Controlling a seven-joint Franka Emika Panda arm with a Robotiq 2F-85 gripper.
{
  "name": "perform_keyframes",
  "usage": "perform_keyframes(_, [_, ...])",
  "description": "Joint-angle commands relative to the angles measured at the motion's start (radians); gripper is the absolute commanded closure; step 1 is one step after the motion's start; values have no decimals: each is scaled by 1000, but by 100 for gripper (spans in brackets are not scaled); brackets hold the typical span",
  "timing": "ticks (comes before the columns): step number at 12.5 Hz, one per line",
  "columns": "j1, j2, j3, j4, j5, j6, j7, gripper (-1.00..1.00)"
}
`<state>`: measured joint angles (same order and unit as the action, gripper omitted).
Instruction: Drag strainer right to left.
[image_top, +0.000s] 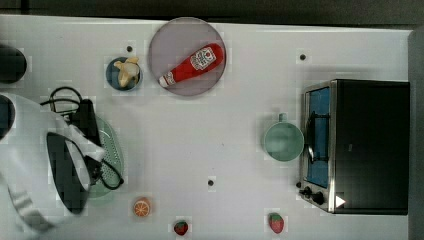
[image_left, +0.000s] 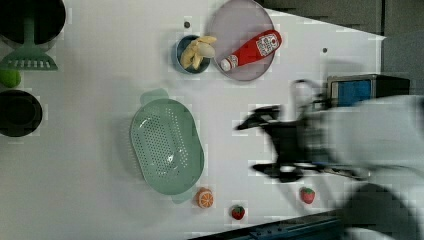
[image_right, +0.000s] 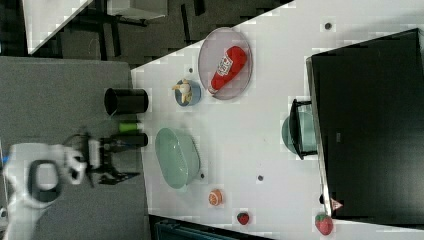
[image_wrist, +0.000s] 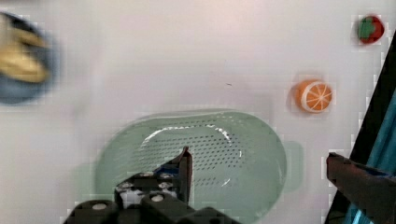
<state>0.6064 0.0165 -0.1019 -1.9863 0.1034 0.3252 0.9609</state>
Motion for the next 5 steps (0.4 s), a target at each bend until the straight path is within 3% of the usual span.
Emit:
perform_keyframes(1, [-82,-183,-129,28,-35,-114,-336,-100])
perform_keyframes(5, [-117,-361,-304,28,-243,-248,-699,-100])
